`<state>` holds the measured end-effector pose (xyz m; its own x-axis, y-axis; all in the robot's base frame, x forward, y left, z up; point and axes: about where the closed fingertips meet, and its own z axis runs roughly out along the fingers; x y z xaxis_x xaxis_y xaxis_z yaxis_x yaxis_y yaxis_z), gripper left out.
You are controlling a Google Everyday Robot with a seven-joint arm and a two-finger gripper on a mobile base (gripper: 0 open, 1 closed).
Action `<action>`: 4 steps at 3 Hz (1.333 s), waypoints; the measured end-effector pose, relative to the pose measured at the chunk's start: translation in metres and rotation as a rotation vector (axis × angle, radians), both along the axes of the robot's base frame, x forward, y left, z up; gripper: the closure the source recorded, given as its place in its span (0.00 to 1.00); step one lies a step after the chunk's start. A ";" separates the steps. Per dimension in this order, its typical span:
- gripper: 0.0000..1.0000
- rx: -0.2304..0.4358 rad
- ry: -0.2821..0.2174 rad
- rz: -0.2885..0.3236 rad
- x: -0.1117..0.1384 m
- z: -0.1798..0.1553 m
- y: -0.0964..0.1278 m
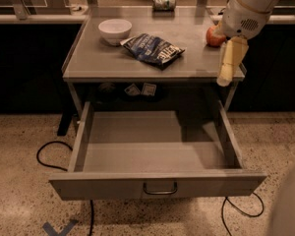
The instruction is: Place apple into top drawer
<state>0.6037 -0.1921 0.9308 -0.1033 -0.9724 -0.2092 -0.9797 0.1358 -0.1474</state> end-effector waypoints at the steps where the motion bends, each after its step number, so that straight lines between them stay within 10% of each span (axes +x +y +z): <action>1: 0.00 -0.004 -0.027 -0.036 0.040 -0.015 -0.006; 4: 0.00 -0.073 -0.072 -0.104 0.092 -0.012 -0.036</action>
Offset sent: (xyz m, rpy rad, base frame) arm 0.0320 -0.0072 -0.0139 -0.0110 -0.0029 -0.0320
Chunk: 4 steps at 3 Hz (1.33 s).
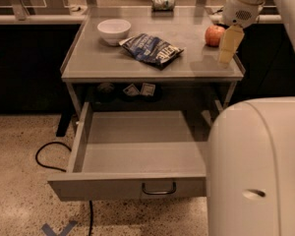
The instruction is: Place apple into top drawer
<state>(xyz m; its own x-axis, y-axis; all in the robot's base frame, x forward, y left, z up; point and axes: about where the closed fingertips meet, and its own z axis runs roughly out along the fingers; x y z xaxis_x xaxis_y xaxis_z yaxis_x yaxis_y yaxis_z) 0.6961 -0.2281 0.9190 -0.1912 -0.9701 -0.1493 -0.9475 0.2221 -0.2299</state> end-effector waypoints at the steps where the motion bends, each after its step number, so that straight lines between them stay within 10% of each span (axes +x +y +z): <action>1: 0.00 -0.015 -0.082 -0.024 0.016 0.020 -0.009; 4: 0.00 0.014 -0.189 -0.031 0.061 0.009 -0.013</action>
Offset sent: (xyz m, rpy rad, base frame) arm 0.0157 -0.0108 0.0199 -0.0180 -0.0795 -0.0266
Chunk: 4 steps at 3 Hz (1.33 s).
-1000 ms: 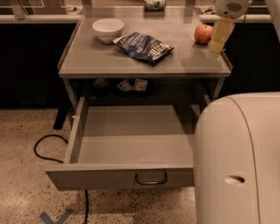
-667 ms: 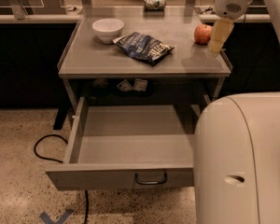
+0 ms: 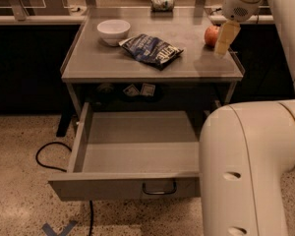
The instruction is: Place apple into top drawer
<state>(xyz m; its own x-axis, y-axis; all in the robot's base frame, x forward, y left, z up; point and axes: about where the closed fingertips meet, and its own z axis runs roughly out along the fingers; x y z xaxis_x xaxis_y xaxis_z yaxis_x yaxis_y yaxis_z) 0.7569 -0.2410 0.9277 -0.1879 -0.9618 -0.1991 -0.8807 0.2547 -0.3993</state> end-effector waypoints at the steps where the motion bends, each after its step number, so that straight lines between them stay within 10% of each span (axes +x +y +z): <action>1: 0.00 -0.003 -0.172 -0.042 0.047 0.020 0.001; 4: 0.00 0.057 -0.307 -0.014 0.061 0.051 0.000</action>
Offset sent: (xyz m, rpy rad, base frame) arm 0.0365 0.0001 0.0143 -0.0057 -0.1299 -0.0371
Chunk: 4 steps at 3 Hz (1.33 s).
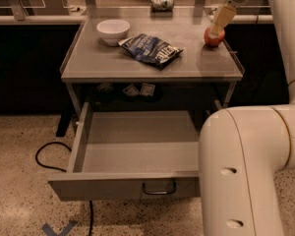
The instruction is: Place apple into top drawer
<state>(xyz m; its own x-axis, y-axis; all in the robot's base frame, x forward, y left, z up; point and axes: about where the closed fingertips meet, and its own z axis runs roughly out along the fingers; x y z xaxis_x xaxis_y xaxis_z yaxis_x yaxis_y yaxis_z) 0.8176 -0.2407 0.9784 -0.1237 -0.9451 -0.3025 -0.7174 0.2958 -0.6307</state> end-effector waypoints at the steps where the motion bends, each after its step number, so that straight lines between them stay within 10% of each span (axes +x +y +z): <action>1: 0.00 0.000 0.000 0.000 0.000 0.000 0.000; 4: 0.00 0.306 0.025 -0.091 0.042 -0.092 -0.010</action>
Offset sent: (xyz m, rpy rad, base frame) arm 0.1393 -0.0661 -0.0052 0.2046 0.0426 -0.0294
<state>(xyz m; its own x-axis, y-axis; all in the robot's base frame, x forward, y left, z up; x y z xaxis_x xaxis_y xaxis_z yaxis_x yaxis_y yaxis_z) 0.8599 -0.2505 0.8862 -0.2147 -0.7952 -0.5670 -0.6937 0.5329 -0.4846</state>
